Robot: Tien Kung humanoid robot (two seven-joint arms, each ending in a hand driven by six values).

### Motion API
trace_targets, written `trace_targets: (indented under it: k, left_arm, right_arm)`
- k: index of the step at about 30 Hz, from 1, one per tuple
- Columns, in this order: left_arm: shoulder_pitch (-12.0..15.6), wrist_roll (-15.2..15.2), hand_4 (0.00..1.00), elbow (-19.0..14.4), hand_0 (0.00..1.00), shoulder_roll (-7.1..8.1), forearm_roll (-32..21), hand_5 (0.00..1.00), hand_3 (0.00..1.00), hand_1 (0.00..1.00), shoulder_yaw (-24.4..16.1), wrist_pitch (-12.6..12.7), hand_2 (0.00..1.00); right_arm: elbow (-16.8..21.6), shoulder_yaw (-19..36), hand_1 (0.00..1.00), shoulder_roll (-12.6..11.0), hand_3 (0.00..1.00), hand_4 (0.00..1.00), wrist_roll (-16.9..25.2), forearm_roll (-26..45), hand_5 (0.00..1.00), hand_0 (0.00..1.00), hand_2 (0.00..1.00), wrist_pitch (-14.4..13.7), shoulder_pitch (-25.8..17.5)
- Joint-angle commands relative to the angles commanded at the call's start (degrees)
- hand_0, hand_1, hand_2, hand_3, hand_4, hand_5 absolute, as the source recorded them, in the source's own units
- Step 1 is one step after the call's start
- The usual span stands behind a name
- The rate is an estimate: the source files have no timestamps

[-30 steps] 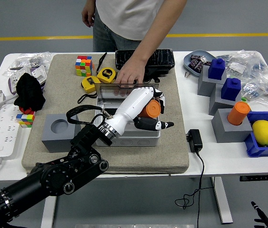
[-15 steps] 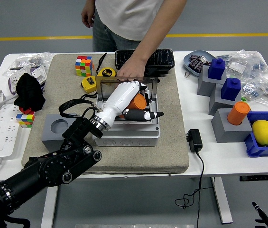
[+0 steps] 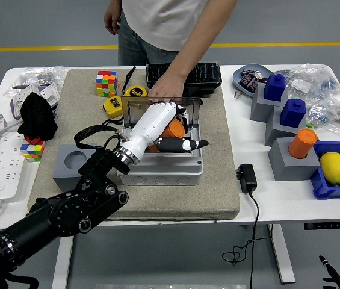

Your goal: Fetch the battery,place it into the box,close the lid of the box

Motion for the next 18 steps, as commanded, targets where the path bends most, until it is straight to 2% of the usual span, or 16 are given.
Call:
trace_targets:
  k: [7,8,13,14,18]
  left_arm:
    - [0.0,0.1,0.998,0.3,0.102,0.00,0.6,0.623,0.010,0.002,-0.5,-0.5,0.009]
    - [0.0,0.2,0.998,0.4,0.119,0.00,0.6,0.631,0.032,0.002,-0.5,-0.6,0.040]
    - [0.2,0.2,0.998,0.1,0.119,0.00,1.0,0.631,0.032,0.002,-0.7,-1.4,0.040]
    - [0.2,0.2,0.998,0.0,0.159,0.00,1.3,0.640,0.063,0.016,-0.9,-1.4,0.079]
    - [0.2,0.2,0.998,-0.6,0.159,0.00,2.1,0.640,0.063,0.016,-1.1,-1.5,0.079]
  right_arm:
    - [0.0,-0.1,0.766,0.0,0.773,0.998,0.0,0.2,0.955,0.901,0.729,0.1,0.1]
    - [0.0,-0.2,0.765,0.0,0.773,0.998,0.1,0.3,0.955,0.901,0.729,0.1,0.1]
    - [0.0,-0.1,0.765,0.1,0.773,0.998,0.0,0.3,0.955,0.901,0.729,0.1,0.0]
    - [0.0,-0.1,0.765,0.1,0.773,0.998,0.0,0.3,0.953,0.901,0.728,0.1,0.0]
    - [0.0,-0.1,0.765,0.0,0.773,0.998,0.0,0.3,0.953,0.901,0.728,0.2,0.0]
